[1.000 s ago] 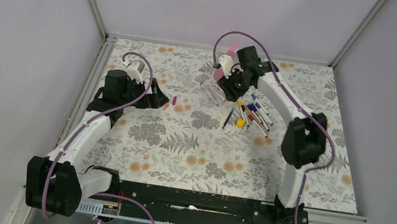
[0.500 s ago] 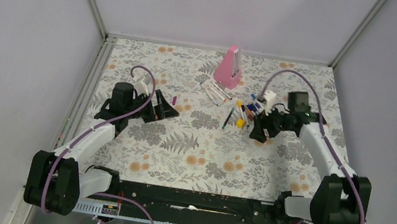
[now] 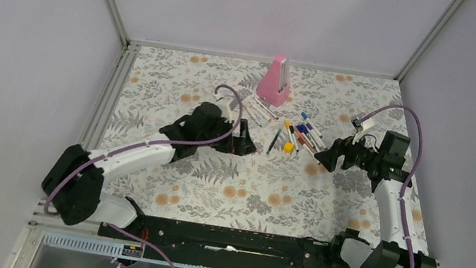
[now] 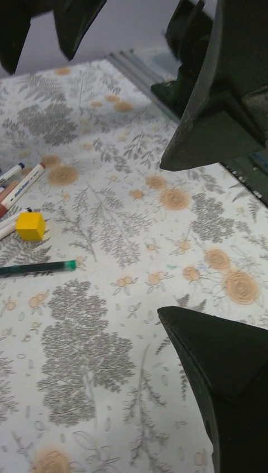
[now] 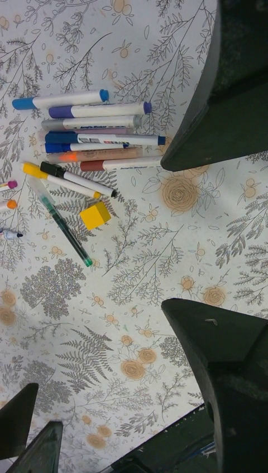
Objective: Open the pen caps
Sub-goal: Pick up the pen from the center of the board.
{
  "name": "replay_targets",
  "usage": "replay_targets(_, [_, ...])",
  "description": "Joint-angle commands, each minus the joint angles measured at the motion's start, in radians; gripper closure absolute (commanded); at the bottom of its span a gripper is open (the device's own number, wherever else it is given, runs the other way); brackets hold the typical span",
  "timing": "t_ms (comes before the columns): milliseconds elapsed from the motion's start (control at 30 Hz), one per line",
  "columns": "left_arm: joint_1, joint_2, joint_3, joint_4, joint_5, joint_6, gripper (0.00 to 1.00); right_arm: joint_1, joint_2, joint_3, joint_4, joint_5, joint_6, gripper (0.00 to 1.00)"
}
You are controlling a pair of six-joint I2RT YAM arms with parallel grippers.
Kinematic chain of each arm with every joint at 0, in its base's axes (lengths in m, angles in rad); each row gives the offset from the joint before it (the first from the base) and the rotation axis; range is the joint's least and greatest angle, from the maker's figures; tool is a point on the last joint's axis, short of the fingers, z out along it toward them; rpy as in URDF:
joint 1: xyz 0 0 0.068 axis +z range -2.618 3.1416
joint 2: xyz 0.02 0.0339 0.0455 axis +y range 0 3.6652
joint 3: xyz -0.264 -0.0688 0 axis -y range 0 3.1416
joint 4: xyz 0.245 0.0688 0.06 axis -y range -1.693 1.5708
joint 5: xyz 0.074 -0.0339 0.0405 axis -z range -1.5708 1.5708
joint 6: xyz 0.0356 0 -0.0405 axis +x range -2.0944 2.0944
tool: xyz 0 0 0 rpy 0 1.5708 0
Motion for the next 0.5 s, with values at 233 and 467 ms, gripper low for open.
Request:
replay_targets(233, [-0.198,0.431,0.459,-0.248,-0.433,0.159,0.05,-0.011,0.000,0.012,0.043,-0.009,0.024,0.08])
replay_targets(467, [-0.209,0.657,0.657,-0.301,-0.447,0.162,0.14,-0.012,0.001,0.022,0.032,0.007,0.017,0.08])
